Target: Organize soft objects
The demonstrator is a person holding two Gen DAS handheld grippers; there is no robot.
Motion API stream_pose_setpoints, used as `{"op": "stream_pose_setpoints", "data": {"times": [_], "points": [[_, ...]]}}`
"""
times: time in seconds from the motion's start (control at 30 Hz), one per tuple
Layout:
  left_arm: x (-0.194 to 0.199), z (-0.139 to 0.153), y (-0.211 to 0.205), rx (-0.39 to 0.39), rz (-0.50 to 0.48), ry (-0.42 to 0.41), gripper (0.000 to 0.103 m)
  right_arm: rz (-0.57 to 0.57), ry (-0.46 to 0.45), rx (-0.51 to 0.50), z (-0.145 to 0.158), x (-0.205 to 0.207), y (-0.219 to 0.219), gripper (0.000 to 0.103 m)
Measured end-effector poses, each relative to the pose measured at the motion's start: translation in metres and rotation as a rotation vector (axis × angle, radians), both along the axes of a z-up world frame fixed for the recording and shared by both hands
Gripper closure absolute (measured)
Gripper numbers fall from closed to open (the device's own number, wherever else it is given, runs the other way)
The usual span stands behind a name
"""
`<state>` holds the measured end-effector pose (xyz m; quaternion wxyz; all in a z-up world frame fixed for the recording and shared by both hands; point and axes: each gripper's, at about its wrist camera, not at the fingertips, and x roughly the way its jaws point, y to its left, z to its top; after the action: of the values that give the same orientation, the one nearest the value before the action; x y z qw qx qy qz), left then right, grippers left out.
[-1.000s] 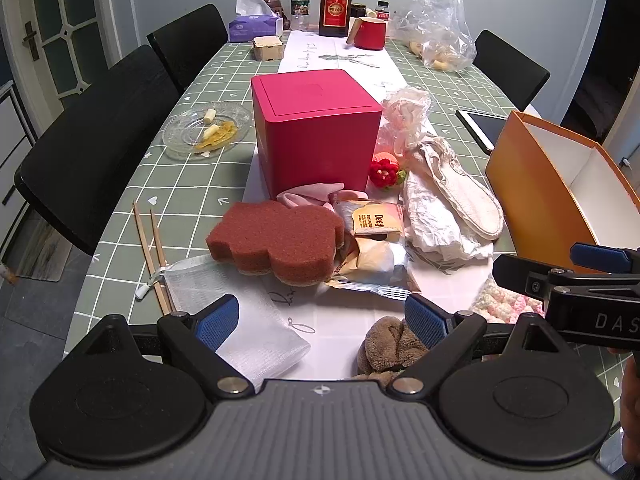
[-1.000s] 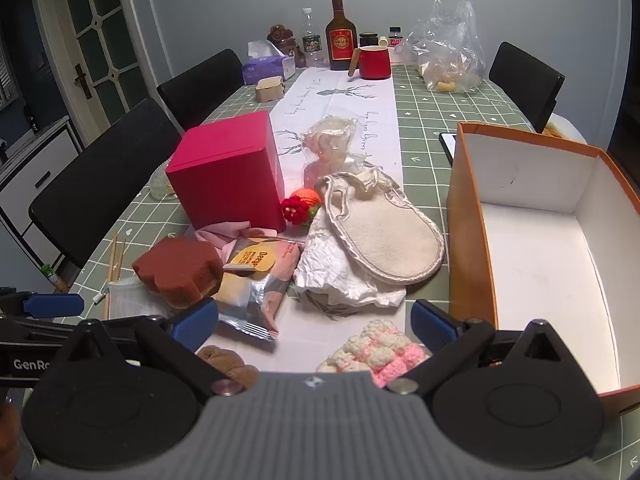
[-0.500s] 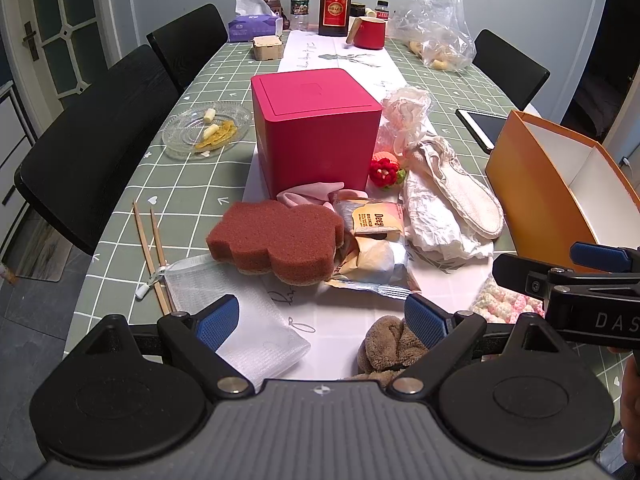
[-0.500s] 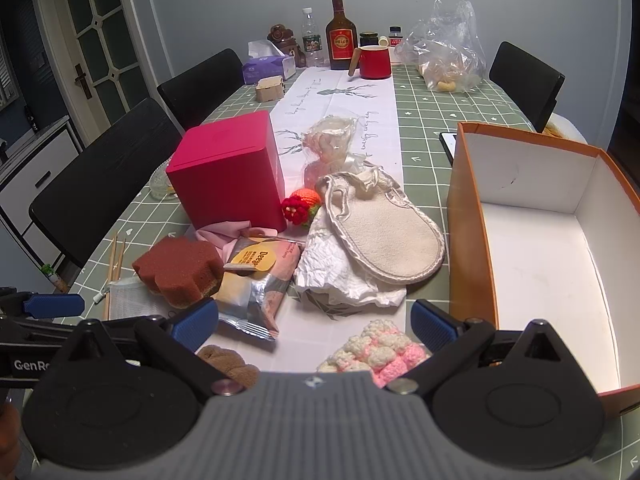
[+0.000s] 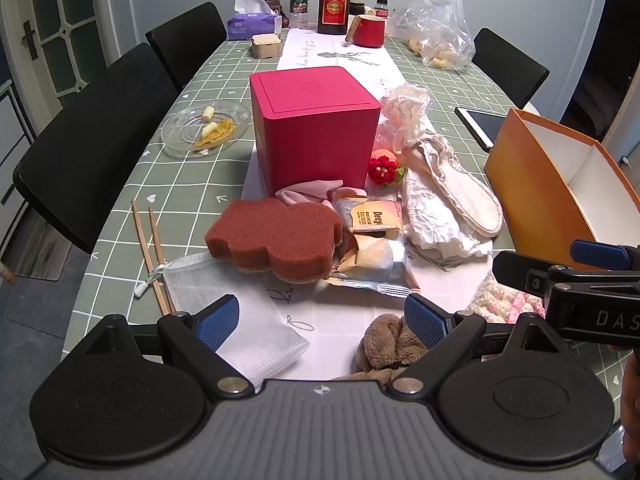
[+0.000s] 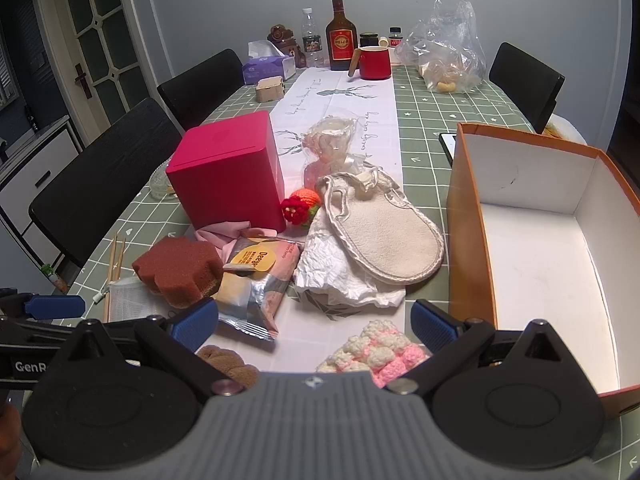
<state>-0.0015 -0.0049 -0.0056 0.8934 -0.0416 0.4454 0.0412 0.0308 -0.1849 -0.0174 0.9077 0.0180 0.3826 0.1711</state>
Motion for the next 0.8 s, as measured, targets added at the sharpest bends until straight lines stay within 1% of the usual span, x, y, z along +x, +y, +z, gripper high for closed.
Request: {"op": "stream_pose_setpoints", "data": {"times": [0.8], "points": [[-0.0019, -0.0024, -0.0021, -0.001, -0.002, 0.004, 0.0, 0.0, 0.001, 0.0, 0.0008, 0.0005, -0.0006, 0.003]]}}
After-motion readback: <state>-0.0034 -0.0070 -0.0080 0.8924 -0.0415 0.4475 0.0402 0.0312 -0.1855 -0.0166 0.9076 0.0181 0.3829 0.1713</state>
